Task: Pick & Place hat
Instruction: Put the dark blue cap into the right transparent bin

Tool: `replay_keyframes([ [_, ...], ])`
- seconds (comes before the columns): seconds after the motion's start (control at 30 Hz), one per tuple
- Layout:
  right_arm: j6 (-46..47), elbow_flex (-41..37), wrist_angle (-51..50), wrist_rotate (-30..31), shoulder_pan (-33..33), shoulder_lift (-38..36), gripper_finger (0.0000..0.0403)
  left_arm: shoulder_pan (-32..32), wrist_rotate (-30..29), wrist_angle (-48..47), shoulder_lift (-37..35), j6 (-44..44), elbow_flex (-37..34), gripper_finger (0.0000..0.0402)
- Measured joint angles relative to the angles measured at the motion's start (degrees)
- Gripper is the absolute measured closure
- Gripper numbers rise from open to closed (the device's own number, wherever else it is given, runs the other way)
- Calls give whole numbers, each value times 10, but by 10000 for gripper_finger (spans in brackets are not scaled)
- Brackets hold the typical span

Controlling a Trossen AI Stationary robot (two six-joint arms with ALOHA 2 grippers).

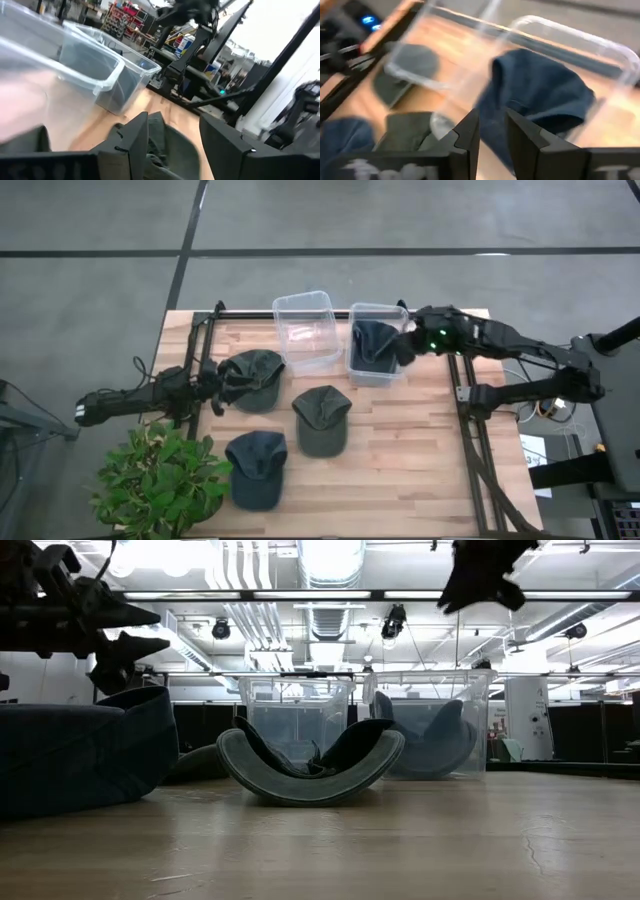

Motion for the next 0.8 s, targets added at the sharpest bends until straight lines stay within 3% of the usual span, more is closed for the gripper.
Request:
replay_keyframes([
  [0.2,-39,-34,39,17,68,-72,335,0,1,11,0,-47,7,232],
  [0.4,-42,-105,129,80,132,-152,334,0,35,-17,9,-42,76,232],
  [0.57,-46,-175,212,91,162,-205,328,0,44,-167,57,-42,187,232],
  [0.8,-47,-248,315,91,172,-242,336,0,49,-406,204,-96,356,232],
])
